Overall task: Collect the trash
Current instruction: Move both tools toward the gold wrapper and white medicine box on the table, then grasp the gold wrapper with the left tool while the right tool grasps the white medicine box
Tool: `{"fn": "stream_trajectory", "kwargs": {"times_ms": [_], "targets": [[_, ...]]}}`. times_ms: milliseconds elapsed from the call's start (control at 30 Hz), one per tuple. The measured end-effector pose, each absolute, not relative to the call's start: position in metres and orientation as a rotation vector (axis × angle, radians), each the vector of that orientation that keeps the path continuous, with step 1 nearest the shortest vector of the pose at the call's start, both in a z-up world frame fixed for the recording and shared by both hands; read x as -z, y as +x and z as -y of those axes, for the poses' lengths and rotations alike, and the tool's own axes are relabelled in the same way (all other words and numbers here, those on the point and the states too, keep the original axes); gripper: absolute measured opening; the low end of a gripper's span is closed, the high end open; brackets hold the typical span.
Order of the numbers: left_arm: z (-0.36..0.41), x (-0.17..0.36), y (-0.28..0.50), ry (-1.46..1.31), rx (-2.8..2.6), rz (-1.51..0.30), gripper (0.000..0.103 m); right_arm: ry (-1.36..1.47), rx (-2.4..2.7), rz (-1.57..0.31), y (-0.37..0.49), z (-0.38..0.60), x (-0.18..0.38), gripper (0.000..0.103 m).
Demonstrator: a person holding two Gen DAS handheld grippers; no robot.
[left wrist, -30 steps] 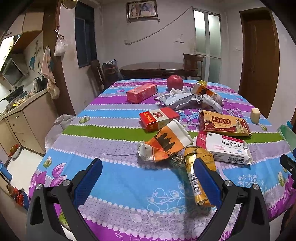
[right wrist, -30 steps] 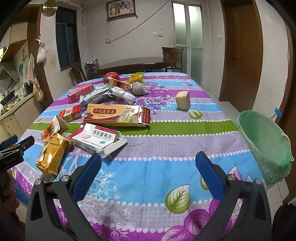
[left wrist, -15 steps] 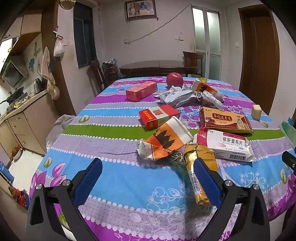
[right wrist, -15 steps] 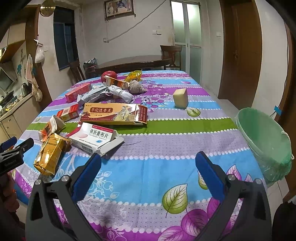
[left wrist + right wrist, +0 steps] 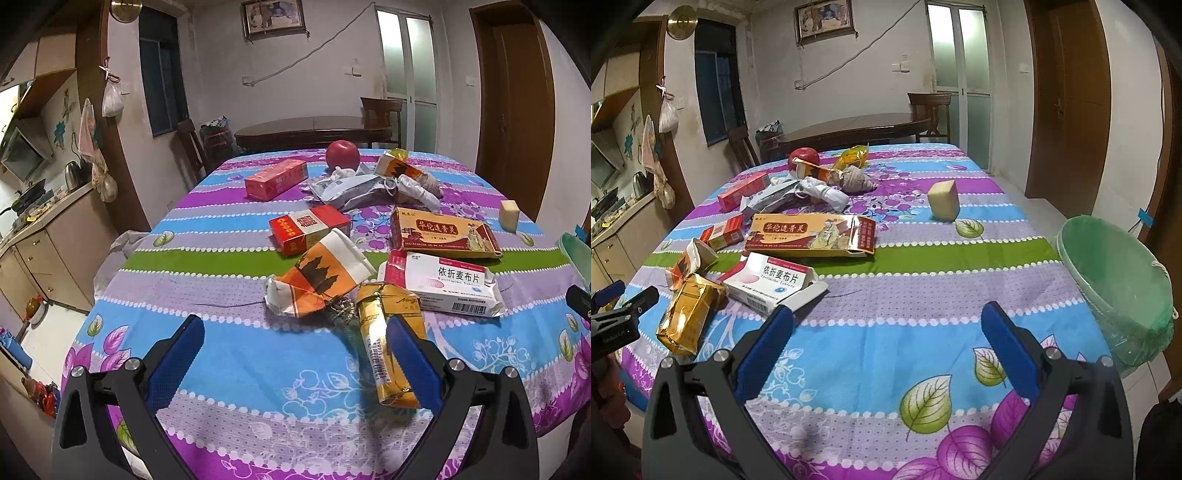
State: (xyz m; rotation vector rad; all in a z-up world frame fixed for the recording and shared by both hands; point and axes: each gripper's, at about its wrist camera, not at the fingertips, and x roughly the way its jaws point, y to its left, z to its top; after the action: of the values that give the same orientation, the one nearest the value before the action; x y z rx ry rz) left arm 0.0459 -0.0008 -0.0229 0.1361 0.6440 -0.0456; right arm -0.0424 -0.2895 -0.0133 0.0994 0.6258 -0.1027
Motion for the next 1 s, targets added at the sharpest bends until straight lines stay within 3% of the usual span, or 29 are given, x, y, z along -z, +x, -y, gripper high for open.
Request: {"fn": "stream_trajectory", "kwargs": {"times_ms": [567,667,1000], "targets": [[0.023,0.031,0.052,0.125,0.126,-0.715,0.098,0.134,0.098,-0.649,-0.039,0.309,0.023,0.098],[0.018,0.041,0.057,0.076,0.138,-0.752,0.087,0.136,0.096,-0.656,-0.038,0.31,0.026,0.098],[0.023,0.046,0.062,0.001,0.306,-0.786,0.085,0.138,0.081,-0.678,-0.036,0.308,0.032,0.098]]}}
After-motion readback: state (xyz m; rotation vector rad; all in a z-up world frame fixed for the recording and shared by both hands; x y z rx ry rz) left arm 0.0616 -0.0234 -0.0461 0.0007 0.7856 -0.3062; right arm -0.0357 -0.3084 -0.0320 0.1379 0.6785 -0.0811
